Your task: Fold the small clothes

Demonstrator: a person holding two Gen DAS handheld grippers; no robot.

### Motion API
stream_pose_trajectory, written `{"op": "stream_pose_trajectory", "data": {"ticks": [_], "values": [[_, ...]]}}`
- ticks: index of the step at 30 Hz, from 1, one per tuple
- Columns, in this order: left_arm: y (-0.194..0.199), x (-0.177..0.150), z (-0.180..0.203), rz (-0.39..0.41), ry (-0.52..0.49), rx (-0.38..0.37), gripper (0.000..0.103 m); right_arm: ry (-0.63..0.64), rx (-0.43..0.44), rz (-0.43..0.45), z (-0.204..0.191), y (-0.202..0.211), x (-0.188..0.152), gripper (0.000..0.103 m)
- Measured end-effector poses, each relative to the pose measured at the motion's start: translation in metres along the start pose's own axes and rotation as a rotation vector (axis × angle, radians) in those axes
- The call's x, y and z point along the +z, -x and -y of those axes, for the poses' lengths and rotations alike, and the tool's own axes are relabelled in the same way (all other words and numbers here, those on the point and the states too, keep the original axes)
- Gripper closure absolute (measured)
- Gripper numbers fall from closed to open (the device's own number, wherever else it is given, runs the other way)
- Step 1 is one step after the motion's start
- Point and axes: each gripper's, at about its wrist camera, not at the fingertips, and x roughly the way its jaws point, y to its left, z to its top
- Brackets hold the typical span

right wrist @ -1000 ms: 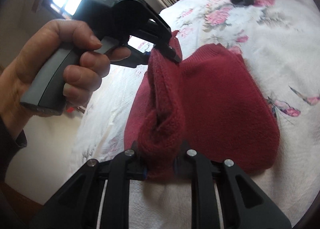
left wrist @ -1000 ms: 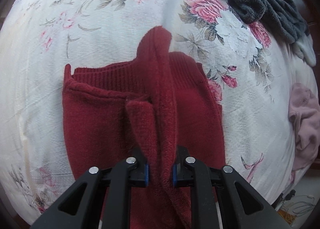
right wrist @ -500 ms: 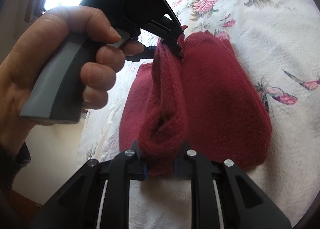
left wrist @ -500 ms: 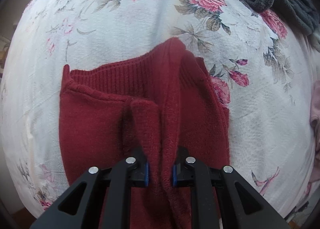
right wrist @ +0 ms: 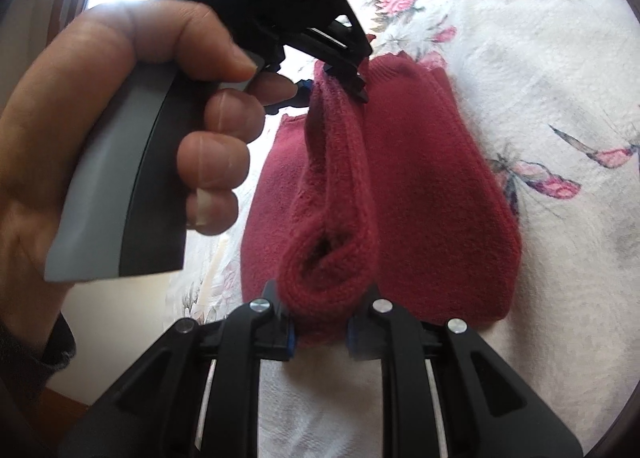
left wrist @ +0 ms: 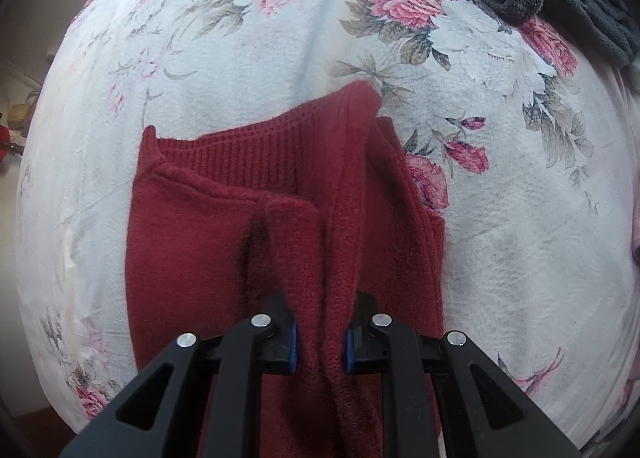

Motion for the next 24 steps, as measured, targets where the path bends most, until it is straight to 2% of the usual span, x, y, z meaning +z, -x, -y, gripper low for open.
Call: {"op": "stream_pose_trajectory", "data": {"ticks": [3, 5, 8, 10, 11, 12, 15, 20, 24], "values": [[-0.002, -0.001, 0.002, 0.017, 0.009, -0.035, 0.079, -0.03, 0.013, -0.022, 0.01, 0.003, 0.0, 0.087], [-0.002, -0.001, 0.002, 0.037, 0.013, -0.109, 0.063, -0.045, 0.016, -0.04, 0.015, 0.002, 0.0, 0.083], [0.005, -0.003, 0.004, 0.075, -0.011, -0.215, 0.053, -0.076, -0.006, -0.055, 0.025, 0.003, 0.001, 0.073], [0.014, -0.006, 0.004, 0.113, -0.027, -0.256, 0.047, -0.106, -0.008, -0.06, 0.033, 0.005, 0.001, 0.056], [0.019, -0.007, 0.002, 0.129, -0.029, -0.28, 0.045, -0.127, -0.006, -0.06, 0.038, 0.006, 0.002, 0.05], [0.023, -0.008, -0.001, 0.138, -0.027, -0.304, 0.045, -0.153, 0.003, -0.059, 0.044, 0.008, 0.003, 0.047], [0.031, -0.016, -0.013, 0.148, -0.023, -0.364, 0.045, -0.205, 0.057, -0.073, 0.059, 0.007, 0.005, 0.046], [0.04, -0.047, -0.052, 0.171, -0.01, -0.474, 0.041, -0.233, 0.11, -0.082, 0.071, 0.011, 0.006, 0.04], [0.036, -0.084, -0.104, 0.21, 0.091, -0.628, 0.041, -0.27, 0.169, -0.087, 0.086, 0.012, 0.015, 0.039]]}}
